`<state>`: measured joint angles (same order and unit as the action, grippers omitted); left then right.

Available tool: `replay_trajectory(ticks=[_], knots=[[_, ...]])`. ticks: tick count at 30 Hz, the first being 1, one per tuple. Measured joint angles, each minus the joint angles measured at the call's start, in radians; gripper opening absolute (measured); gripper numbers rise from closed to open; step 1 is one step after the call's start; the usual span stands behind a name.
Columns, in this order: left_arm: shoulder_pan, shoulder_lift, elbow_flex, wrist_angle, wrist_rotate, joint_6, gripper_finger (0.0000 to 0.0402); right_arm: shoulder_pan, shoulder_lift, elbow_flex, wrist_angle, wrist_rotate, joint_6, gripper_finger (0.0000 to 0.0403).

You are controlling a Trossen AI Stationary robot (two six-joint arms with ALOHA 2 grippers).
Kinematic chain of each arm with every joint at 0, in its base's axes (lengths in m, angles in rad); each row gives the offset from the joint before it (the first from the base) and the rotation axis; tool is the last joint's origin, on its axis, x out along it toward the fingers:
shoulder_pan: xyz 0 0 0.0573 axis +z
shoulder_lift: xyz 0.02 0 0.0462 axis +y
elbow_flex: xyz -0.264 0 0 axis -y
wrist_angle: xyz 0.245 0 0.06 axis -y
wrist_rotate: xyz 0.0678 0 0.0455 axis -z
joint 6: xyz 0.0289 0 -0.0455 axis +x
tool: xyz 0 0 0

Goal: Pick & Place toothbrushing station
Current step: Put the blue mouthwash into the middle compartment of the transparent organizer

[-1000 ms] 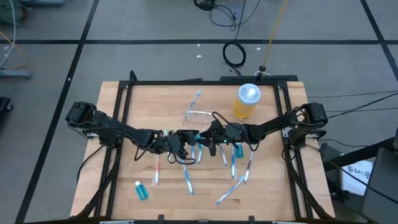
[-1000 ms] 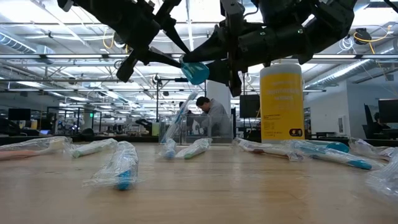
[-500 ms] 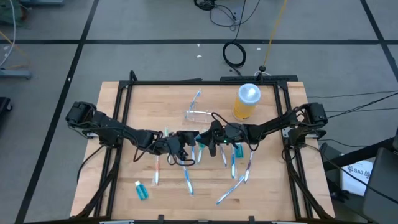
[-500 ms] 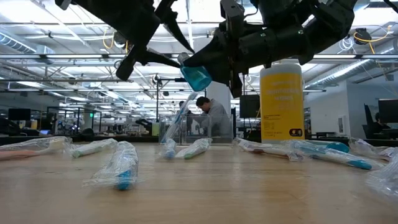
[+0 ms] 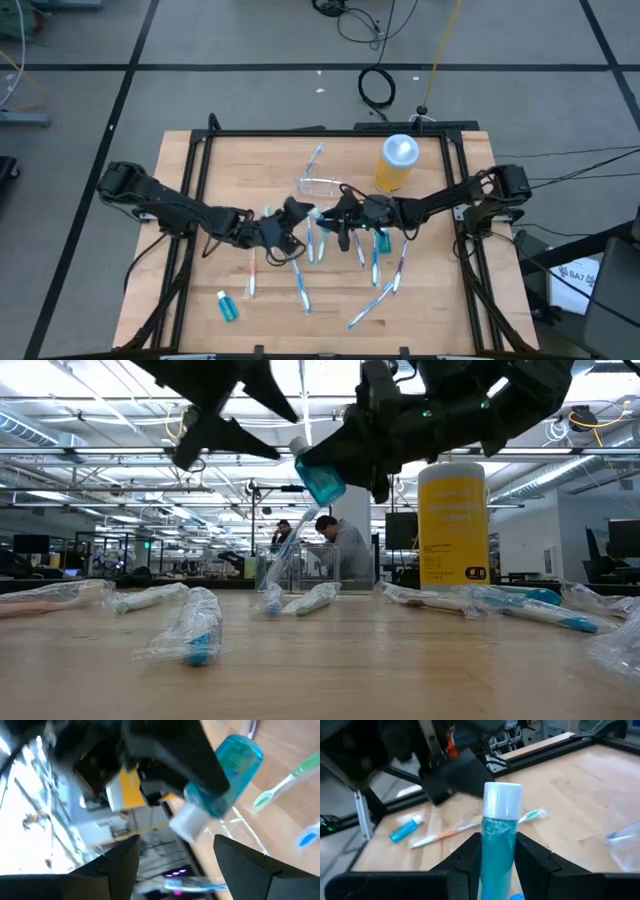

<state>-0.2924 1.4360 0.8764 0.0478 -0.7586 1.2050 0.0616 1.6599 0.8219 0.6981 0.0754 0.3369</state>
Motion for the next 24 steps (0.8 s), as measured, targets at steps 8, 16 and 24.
replay_trajectory(ticks=[8, 16, 24], knots=[[0.135, -0.26, 0.001, -0.257, 0.47, -0.689, 0.0248, 0.005, -0.12, 0.0, -0.235, 0.002, -0.111, 0.0092], [0.341, -0.31, -0.074, -0.14, 0.839, -1.0, 0.025, 0.025, -0.123, 0.0, -0.232, 0.001, -0.199, 0.0102], [0.356, -0.185, -0.181, 0.27, 0.894, -1.127, 0.0251, 0.026, -0.123, 0.0, -0.232, 0.001, -0.195, 0.01]])
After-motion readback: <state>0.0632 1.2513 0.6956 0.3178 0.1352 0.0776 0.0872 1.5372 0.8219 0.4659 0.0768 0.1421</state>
